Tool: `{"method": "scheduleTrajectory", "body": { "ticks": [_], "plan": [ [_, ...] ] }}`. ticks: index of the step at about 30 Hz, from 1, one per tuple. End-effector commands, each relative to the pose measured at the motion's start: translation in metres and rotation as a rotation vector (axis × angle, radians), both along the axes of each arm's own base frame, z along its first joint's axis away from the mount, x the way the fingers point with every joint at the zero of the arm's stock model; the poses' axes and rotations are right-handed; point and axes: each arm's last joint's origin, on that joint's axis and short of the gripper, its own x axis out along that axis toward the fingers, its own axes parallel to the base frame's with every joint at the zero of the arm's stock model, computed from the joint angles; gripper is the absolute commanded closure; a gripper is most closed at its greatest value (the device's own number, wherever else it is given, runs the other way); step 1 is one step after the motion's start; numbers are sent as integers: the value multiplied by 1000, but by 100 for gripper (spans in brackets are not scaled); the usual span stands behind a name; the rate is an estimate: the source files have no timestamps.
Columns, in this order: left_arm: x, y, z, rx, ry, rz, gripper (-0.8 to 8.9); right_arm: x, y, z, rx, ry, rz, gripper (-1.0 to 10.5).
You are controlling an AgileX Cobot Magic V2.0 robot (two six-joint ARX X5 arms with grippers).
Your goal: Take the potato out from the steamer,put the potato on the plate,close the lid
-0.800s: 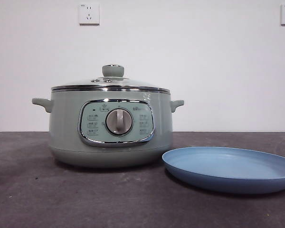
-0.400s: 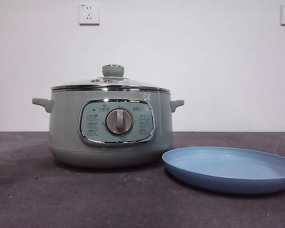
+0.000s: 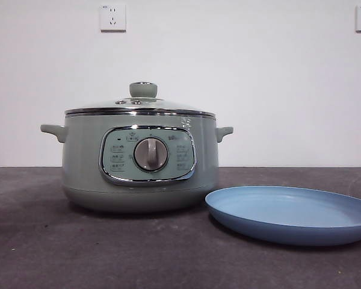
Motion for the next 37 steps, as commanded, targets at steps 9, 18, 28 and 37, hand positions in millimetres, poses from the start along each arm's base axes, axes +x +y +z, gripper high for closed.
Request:
{"method": "scheduleTrajectory", "body": {
  "ticks": [9,18,28,37],
  "plan": [
    [4,0,7,-16,-75,6,154,0,0,1,16,20,-19,316],
    [34,-7,26,-5,-89,10,156,0,0,0,17,22,-19,316],
    [103,-44,52,106,-123,-62,156,0,0,1,17,21,-20,316],
    [177,-90,41,190,-138,-62,156,0,0,1,16,21,-20,317]
  ]
}}
